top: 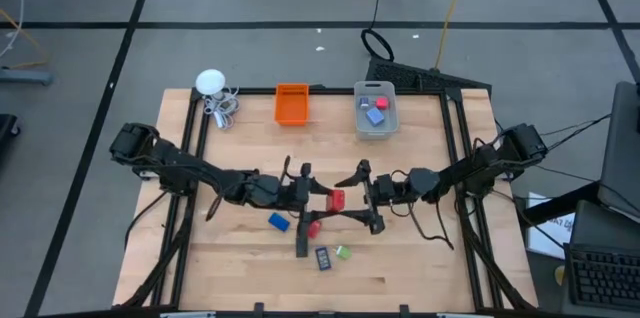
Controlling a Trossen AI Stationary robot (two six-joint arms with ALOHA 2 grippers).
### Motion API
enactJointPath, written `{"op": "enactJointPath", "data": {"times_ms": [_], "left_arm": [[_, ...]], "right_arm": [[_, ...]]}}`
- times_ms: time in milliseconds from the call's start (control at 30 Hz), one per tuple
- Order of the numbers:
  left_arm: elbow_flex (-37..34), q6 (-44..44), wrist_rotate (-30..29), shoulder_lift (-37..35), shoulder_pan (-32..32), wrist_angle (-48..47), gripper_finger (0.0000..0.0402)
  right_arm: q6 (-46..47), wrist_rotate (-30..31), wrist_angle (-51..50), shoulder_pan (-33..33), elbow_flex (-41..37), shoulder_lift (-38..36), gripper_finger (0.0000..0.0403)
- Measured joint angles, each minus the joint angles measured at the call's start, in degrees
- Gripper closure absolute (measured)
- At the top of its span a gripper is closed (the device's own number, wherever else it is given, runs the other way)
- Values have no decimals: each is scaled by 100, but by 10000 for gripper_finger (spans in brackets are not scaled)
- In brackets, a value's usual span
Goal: Pick & Place Office items
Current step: Put the top red charger adapter into the gray bin
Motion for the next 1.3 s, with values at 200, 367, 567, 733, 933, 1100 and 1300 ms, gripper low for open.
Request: {"op": "enactJointPath", "data": {"times_ms": [200,367,567,733,933,1100,1300], "left_arm": [[-6,28,62,-3,-2,36,190],[-6,17,55,-3,9,199,190],[-6,33,57,-3,57,281,190],[-6,24,72,-3,55,287,190],[-6,-35,77,-3,53,288,190],[-6,-81,29,-13,53,288,173],[-5,-447,62,-13,51,218,132]], "right_arm": [[12,-337,-154,7,139,5,76],[-52,-95,-306,2,150,3,76],[-153,103,-343,2,155,-2,77],[-151,99,-323,2,155,0,99],[-153,110,-323,2,152,0,156],[-133,141,-320,2,178,0,193],[-131,111,-421,2,183,0,193]]}}
